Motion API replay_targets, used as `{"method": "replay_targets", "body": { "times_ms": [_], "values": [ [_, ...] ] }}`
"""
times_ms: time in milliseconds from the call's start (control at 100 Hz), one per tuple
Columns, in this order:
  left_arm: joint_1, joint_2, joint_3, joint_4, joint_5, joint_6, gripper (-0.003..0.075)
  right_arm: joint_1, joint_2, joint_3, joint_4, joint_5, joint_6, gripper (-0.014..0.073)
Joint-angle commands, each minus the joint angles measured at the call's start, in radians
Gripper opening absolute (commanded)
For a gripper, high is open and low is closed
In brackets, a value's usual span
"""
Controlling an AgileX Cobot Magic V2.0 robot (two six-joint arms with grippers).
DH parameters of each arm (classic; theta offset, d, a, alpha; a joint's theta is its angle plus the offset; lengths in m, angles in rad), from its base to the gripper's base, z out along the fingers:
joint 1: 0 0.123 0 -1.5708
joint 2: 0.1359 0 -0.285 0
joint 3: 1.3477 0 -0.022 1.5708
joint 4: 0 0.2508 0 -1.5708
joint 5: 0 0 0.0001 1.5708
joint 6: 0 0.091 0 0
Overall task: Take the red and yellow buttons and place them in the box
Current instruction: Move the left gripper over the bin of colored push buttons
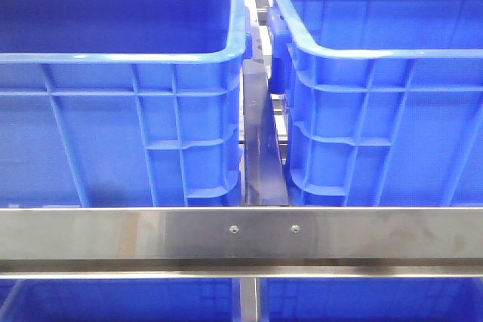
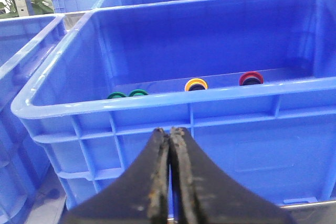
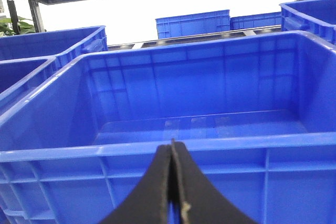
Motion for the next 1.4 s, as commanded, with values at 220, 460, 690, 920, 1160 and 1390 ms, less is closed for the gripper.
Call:
{"method": "replay_targets", "body": {
  "times_ms": [220,460,690,920,1160,1390],
  "values": [
    [0.002,-0.033,0.041,-0.01,-0.09,0.0,-0.0019,0.001,-0.024,-0.019,-0.01,-0.082,-0.001,-0.0068],
    [0.002,-0.033,-0.054,-0.095,-0.032,-0.006,-0.0019,0.001,-0.024,-0.019,-0.01,-0.082,-0.001,-0.0068],
    [0.002,0.049,-0.313,-0.107,0.16,-0.006,-0.0019,0.001,-0.024,-0.019,-0.01,-0.082,-0.001,-0.0068],
    [0.002,0.281,-0.62,-0.082,0.393,-0.004,-0.0019,0.001,-0.024,-0.019,-0.01,-0.082,-0.001,-0.0068],
    [0.002,0.596,-0.904,-0.069,0.708,0.012,-0.0019,0.001,-0.024,-0.019,-0.01,-0.082,-0.001,-0.0068],
    [0.002,0.8,-1.035,-0.069,0.775,0.028,-0.0019,0.001,-0.024,-0.019,-0.01,-0.082,-0.001,-0.0068]
  ]
}}
